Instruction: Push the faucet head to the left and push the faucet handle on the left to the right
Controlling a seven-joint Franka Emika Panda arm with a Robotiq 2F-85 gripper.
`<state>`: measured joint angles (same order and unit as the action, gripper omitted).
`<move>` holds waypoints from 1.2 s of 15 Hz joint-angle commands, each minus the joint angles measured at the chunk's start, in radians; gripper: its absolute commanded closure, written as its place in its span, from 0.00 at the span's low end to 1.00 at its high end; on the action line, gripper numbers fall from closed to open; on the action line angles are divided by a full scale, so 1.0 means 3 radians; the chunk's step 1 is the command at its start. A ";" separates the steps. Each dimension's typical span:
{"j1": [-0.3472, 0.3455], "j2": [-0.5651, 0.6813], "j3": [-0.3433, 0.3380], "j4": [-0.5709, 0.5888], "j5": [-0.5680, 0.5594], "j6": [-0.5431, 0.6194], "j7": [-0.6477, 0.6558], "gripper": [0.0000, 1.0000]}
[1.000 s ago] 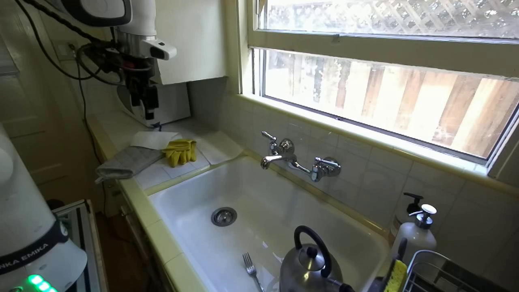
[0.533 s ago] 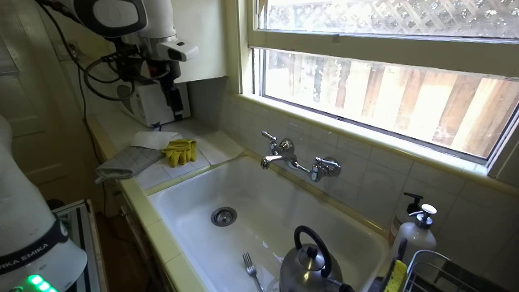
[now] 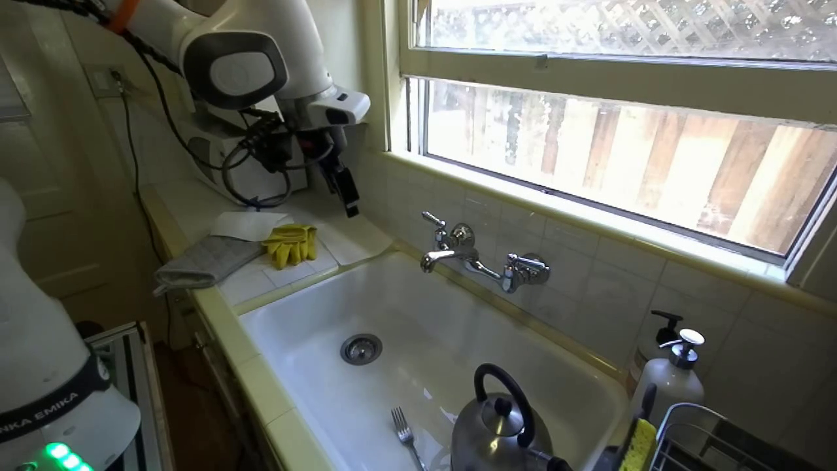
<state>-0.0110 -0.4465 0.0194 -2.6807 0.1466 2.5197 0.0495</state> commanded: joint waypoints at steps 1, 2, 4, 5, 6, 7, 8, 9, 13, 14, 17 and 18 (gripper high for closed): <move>-0.0225 0.0531 -0.0058 0.0233 -0.0294 0.0297 0.0123 0.00; -0.0074 0.0230 -0.0081 0.0077 -0.0164 0.0170 0.0025 0.00; -0.0166 0.0427 -0.0107 0.0165 -0.0229 0.0252 0.0039 0.00; -0.0181 0.0486 -0.0111 0.0200 -0.0235 0.0260 0.0039 0.00; -0.0183 0.0516 -0.0111 0.0221 -0.0235 0.0261 0.0039 0.00; -0.0182 0.0524 -0.0109 0.0230 -0.0236 0.0261 0.0041 0.00; -0.0182 0.0524 -0.0106 0.0233 -0.0237 0.0261 0.0043 0.00; -0.0182 0.0524 -0.0106 0.0235 -0.0237 0.0261 0.0044 0.00; -0.0314 0.0769 -0.0116 0.0341 -0.0484 0.0478 0.0123 0.00; -0.0296 0.0837 -0.0160 0.0387 -0.0451 0.0474 0.0040 0.00; -0.0240 0.1046 -0.0279 0.0524 -0.0361 0.0482 -0.0280 0.00; -0.0256 0.1107 -0.0295 0.0574 -0.0393 0.0471 -0.0321 0.00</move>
<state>-0.0954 -0.1934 -0.0399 -2.5623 0.0331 2.6481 0.0137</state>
